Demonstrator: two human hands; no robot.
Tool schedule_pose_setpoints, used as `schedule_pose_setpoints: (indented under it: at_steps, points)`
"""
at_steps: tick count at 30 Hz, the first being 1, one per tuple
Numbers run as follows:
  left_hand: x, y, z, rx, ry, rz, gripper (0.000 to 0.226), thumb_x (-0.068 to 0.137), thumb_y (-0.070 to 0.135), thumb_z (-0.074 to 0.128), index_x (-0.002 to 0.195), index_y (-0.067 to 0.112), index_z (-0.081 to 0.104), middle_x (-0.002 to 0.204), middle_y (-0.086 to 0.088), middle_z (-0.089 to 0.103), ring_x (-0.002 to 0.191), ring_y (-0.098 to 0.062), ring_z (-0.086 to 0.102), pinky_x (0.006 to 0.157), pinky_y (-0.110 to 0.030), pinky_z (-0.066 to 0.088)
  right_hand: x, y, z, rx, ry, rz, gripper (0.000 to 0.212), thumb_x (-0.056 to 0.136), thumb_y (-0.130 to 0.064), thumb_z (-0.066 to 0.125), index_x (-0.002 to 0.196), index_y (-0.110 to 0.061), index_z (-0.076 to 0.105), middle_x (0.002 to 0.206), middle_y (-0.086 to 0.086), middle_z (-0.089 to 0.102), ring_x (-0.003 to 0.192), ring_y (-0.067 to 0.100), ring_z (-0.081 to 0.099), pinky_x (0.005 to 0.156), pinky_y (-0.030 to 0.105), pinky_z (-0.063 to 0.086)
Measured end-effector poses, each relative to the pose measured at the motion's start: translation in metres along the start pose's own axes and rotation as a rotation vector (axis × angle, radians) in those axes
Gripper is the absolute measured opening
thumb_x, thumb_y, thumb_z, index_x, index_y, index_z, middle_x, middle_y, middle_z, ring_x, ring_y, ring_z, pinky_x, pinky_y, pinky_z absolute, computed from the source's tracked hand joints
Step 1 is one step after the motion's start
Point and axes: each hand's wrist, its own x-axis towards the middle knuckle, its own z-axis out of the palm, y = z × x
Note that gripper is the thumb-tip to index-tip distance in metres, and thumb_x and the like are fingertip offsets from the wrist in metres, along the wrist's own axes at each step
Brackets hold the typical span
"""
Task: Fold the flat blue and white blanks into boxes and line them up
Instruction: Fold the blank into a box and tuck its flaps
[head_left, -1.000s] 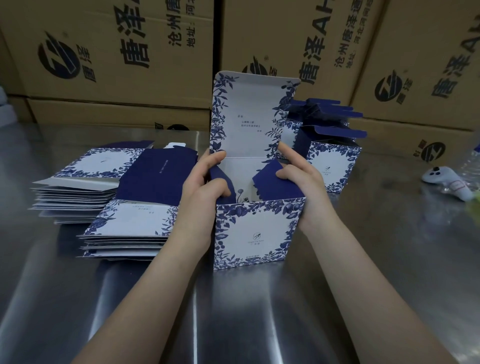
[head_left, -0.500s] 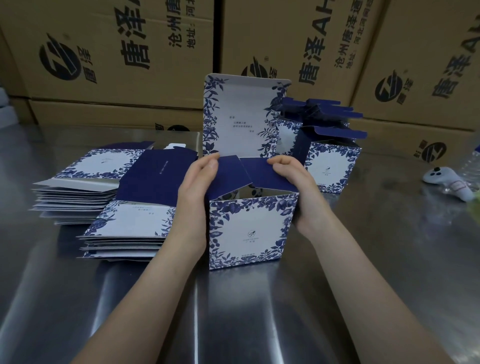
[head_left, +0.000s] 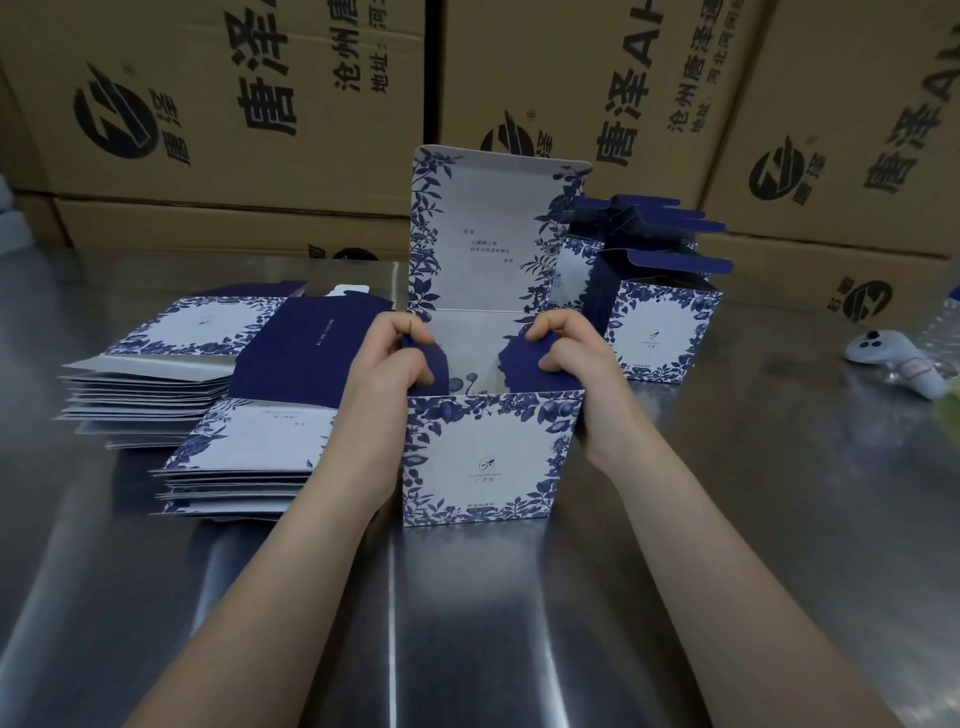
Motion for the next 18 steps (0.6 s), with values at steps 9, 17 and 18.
schedule_pose_setpoints:
  at_steps: [9, 17, 18]
  points:
    - [0.001, -0.004, 0.000, -0.024, -0.013, 0.000, 0.020, 0.066, 0.020, 0.050, 0.072, 0.036, 0.061, 0.093, -0.008, 0.055, 0.087, -0.026, 0.052, 0.075, -0.041, 0.040, 0.005, 0.006, -0.003, 0.013, -0.034, 0.038, 0.020, 0.069, -0.017, 0.051, 0.076, -0.032, 0.063, 0.082, -0.007, 0.062, 0.080, 0.022, 0.054, 0.069, 0.034, 0.040]
    - [0.002, -0.008, -0.001, -0.069, 0.013, 0.016, 0.025, 0.071, 0.027, 0.056, 0.092, 0.033, 0.068, 0.095, 0.010, 0.068, 0.083, -0.013, 0.068, 0.067, -0.029, 0.053, 0.007, 0.012, -0.010, 0.064, -0.181, 0.045, 0.026, 0.074, -0.030, 0.058, 0.096, -0.042, 0.068, 0.092, -0.018, 0.069, 0.078, 0.009, 0.066, 0.065, 0.022, 0.053]
    - [0.002, -0.008, -0.001, -0.057, 0.019, 0.012, 0.024, 0.069, 0.024, 0.054, 0.088, 0.034, 0.066, 0.089, 0.010, 0.066, 0.078, -0.014, 0.065, 0.064, -0.030, 0.051, 0.008, 0.012, -0.010, 0.065, -0.163, 0.048, 0.026, 0.076, -0.023, 0.054, 0.091, -0.041, 0.068, 0.088, -0.017, 0.069, 0.074, 0.009, 0.065, 0.061, 0.021, 0.052]
